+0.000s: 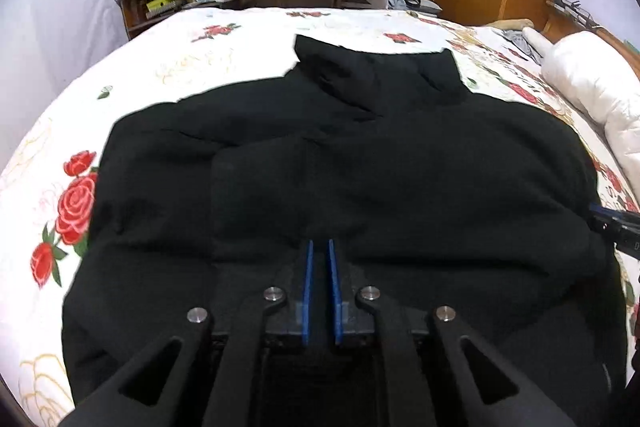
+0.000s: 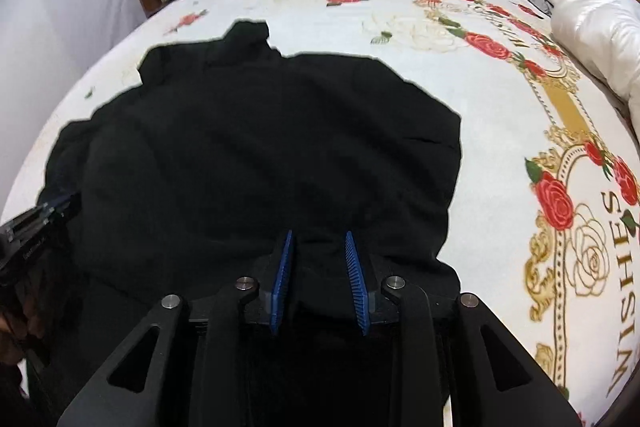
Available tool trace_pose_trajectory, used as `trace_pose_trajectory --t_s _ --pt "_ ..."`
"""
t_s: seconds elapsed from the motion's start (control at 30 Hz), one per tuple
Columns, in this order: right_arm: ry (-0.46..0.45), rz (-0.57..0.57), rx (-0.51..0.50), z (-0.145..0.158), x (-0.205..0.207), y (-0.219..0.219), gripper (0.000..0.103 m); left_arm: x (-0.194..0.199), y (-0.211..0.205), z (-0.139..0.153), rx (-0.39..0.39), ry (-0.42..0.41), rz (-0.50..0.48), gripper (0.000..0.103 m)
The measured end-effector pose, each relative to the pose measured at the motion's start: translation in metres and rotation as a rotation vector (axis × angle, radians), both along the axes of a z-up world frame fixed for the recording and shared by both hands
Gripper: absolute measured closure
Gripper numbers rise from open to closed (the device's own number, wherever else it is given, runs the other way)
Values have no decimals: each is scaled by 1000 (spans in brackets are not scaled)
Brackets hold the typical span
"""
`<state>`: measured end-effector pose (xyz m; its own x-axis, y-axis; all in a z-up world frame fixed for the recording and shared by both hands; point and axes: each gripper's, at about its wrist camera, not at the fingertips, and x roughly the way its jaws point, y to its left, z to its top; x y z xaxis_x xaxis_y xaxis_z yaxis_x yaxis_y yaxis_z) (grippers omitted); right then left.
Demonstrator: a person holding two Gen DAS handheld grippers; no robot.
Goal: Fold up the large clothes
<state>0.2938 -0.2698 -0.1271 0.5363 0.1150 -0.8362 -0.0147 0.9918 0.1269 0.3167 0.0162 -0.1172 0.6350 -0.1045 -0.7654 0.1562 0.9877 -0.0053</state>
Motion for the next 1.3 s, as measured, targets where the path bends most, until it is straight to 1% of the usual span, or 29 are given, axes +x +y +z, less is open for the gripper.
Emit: trace_pose_trajectory --t_s 0.03,0.1,0.17,0.23,0.27,0.33,0.37,0.4,0.47,0.53,0.63,0.7,0.73,0.77,0.83,0.87,0.9,0.97,1.03,1.1,1.2,1.23,1.3 --pt "5 3 -5 -2 2 1 75 2 2 1 22 -3 13 92" --pt "9 -5 -12 4 2 2 75 2 9 5 19 8 35 92" --pt "-36 -10 -2 21 -9 2 74 -3 18 13 9 11 67 92" --pt "-77 -7 6 31 -21 0 74 -15 23 22 -24 -12 66 92" --pt "-85 -17 -5 32 -26 -3 74 -20 24 24 -27 -21 61 92" --pt "-63 -48 -8 21 -28 -13 74 -22 22 15 -1 -12 43 92" --pt "-27 -65 9 10 -25 -20 74 -18 21 8 4 14 40 92" --pt "0 -78 22 2 -22 -24 74 -13 22 0 -7 42 44 92" --pt "6 -87 39 -1 -22 -26 74 -9 26 0 -31 61 57 92" --pt "-6 -93 25 10 -27 -24 74 -13 27 11 -36 61 69 92" --pt "-50 -83 30 29 -40 -21 74 -28 30 27 -42 28 66 92" --pt "-62 -75 39 34 -46 -20 74 -34 31 28 -15 13 62 92" --pt "-56 -70 36 32 -46 -19 74 -33 32 23 6 22 65 92" --pt "-36 -70 28 26 -43 -18 74 -30 34 17 15 41 74 89" --pt "21 -65 36 10 -36 -19 74 -21 40 0 -9 107 93 85" --pt "49 -70 38 3 -32 -21 74 -19 41 -2 -21 128 102 84" --pt "65 -75 39 0 -30 -21 74 -21 41 2 -17 121 103 85" --pt "33 -80 28 14 -36 -19 73 -30 37 17 5 86 87 85" --pt "11 -79 30 27 -46 -18 73 -39 35 29 4 74 78 85" --pt "-11 -80 38 40 -60 -18 73 -55 34 43 8 50 69 85" --pt "-55 -75 52 66 -95 -16 73 -87 34 66 -7 22 64 85" --pt "-66 -74 58 73 -106 -15 73 -98 34 72 -12 16 64 84" --pt "-87 -70 70 87 -128 -12 71 -121 35 85 -18 1 68 79"
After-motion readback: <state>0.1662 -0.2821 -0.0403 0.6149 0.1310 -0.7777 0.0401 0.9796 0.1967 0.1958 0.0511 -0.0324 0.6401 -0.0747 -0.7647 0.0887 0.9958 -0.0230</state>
